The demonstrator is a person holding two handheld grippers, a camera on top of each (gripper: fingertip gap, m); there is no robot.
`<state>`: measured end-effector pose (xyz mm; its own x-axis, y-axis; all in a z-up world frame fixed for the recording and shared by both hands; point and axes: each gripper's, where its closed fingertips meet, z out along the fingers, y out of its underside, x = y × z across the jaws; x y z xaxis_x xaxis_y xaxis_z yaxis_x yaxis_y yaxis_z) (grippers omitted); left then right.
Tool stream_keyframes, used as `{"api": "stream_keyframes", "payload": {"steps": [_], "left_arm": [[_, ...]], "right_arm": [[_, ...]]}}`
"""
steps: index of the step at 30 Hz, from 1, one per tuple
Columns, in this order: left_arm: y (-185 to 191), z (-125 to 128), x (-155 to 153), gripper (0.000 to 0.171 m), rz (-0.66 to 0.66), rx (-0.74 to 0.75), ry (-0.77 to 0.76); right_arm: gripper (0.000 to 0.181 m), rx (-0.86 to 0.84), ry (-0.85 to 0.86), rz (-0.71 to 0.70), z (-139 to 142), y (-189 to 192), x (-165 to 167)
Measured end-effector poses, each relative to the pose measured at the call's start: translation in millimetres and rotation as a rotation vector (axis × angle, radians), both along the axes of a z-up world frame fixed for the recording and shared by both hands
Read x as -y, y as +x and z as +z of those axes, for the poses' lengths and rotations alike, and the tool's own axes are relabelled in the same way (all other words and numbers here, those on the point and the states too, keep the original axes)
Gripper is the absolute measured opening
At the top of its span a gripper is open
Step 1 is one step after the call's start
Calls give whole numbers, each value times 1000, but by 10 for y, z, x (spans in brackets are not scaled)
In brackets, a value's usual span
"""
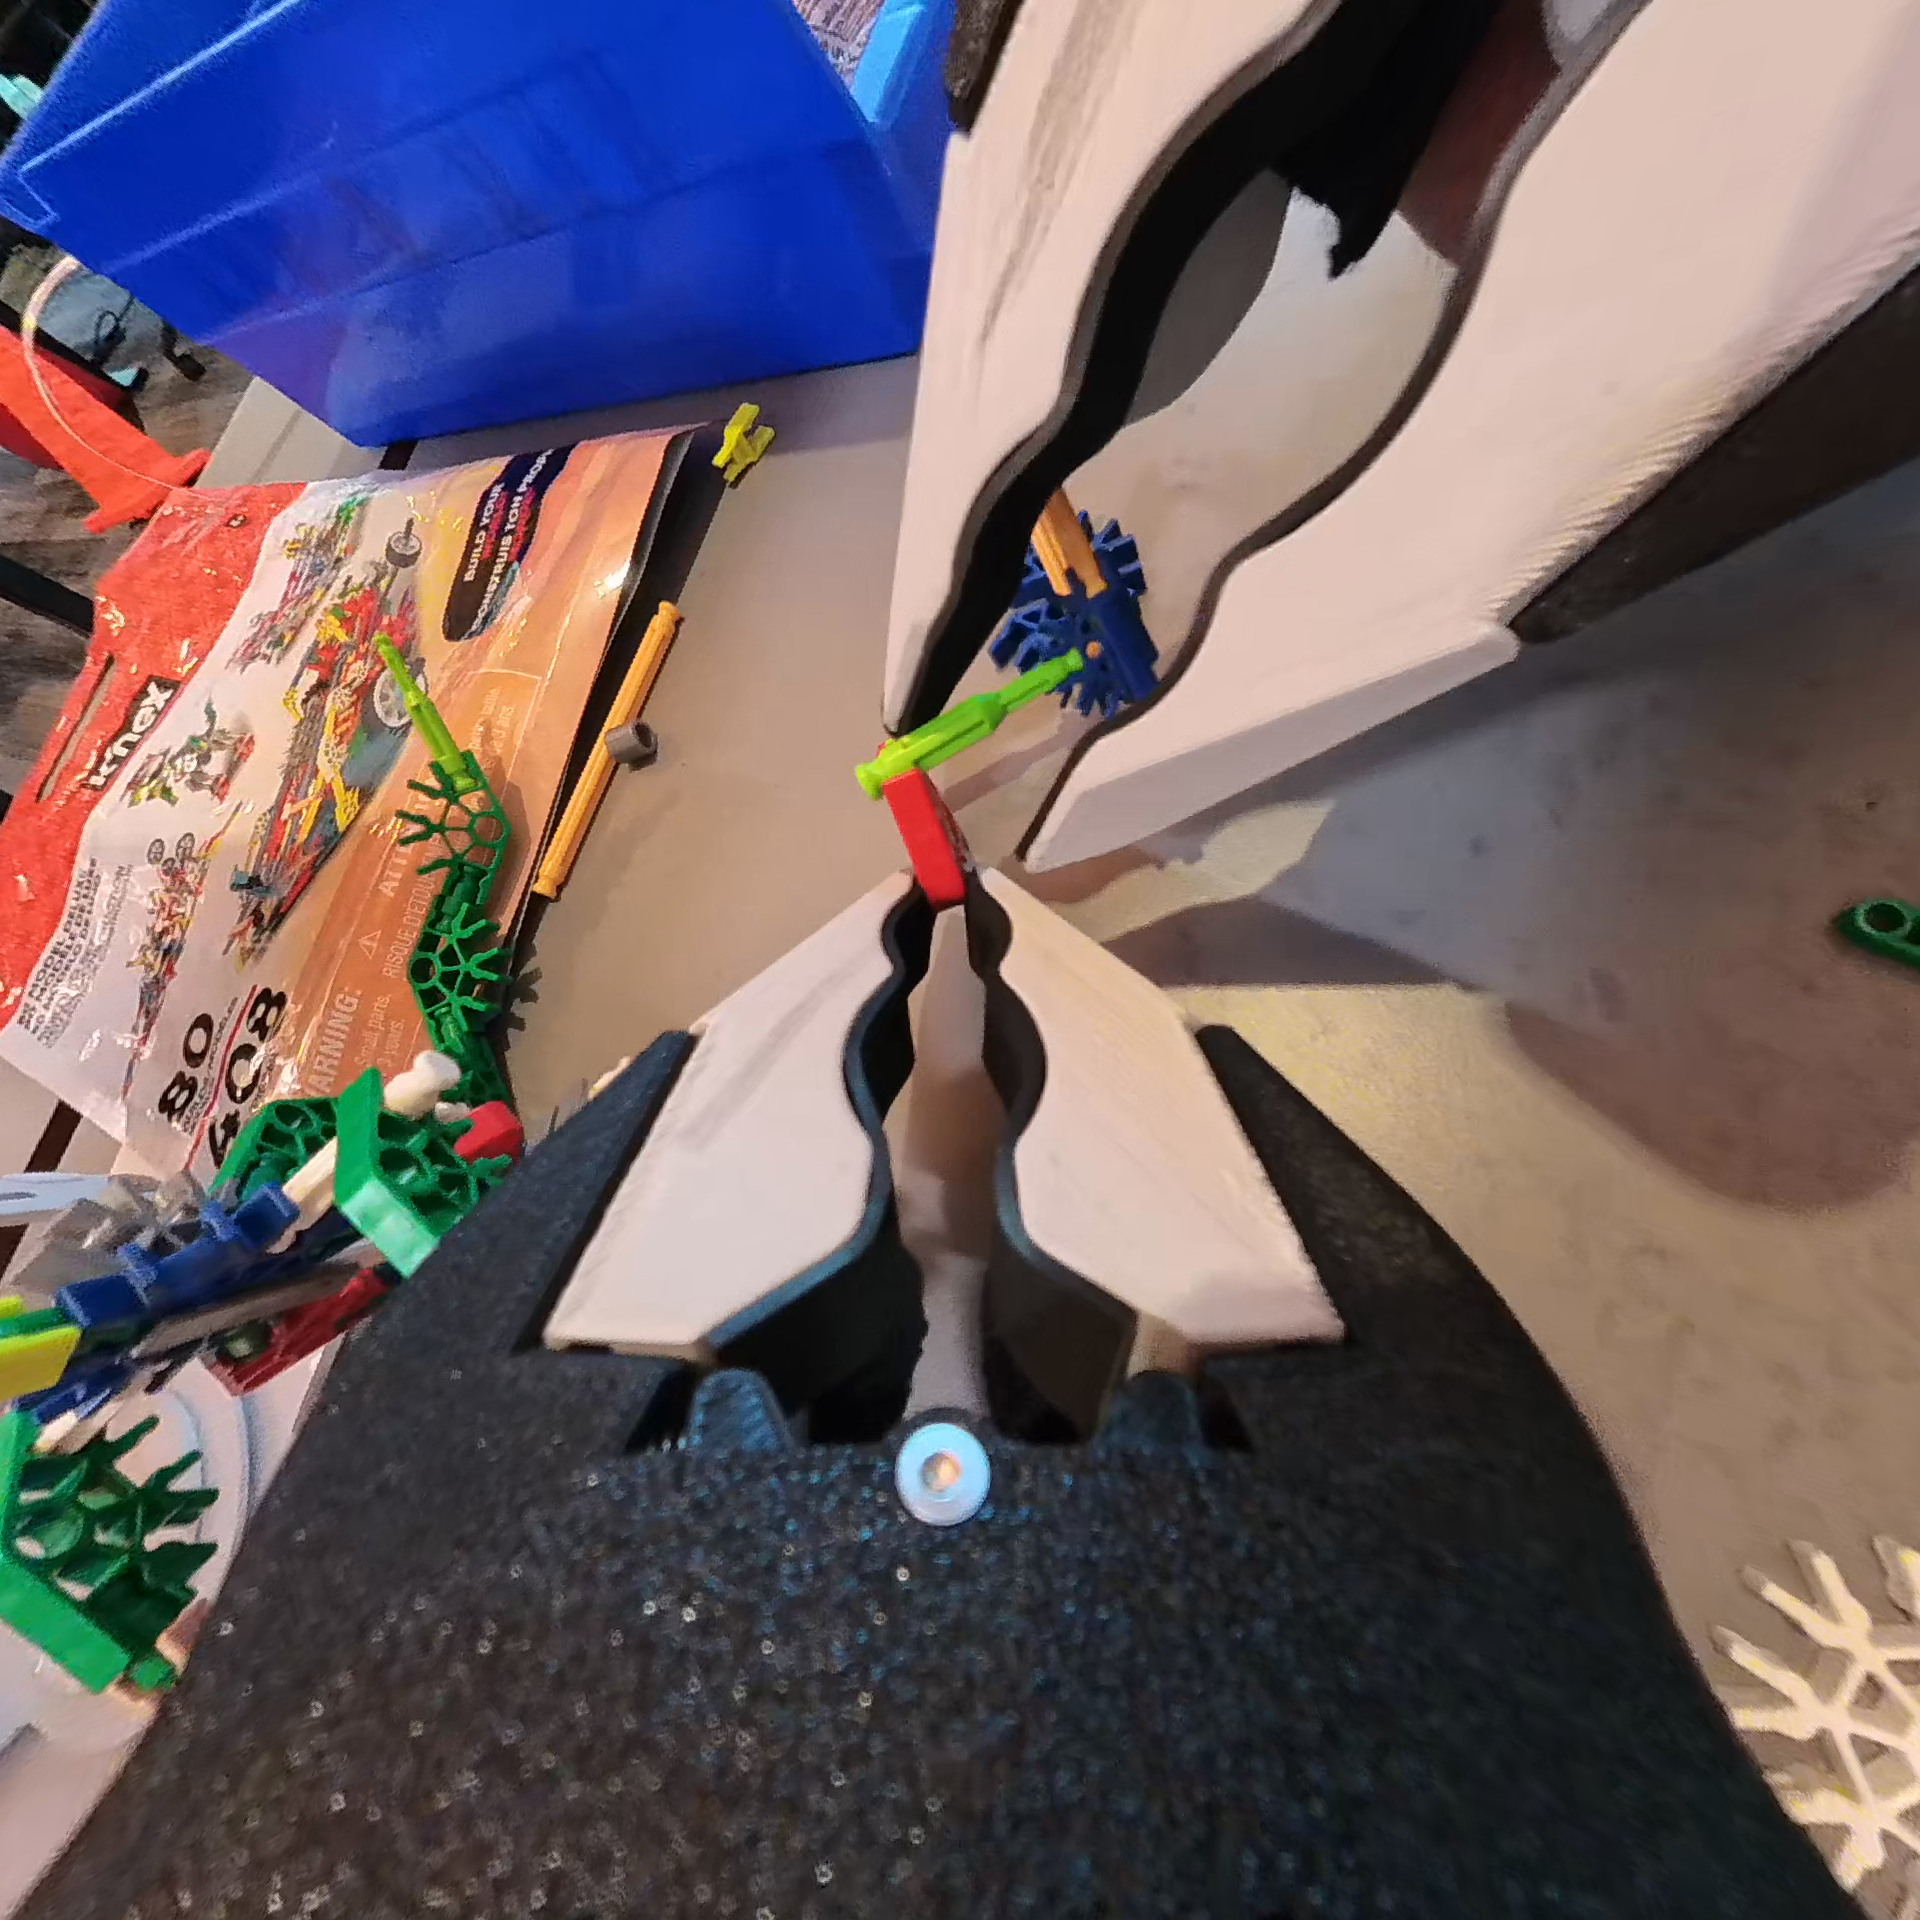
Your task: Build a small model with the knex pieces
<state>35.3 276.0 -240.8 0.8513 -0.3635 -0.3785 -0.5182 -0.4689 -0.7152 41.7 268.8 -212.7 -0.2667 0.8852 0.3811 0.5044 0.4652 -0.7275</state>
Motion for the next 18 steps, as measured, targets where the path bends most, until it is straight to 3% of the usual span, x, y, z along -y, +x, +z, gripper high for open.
{"api": "stream_keyframes", "payload": {"steps": [4, 18], "left_arm": [[15, -13, 5, 2, -10, -7, -6], [6, 5, -3, 2, -1, 27, -5]], "right_arm": [[8, -10, 18, -22, 14, -3, -57], [5, -20, -76, -60, 61, -14, -85]]}}
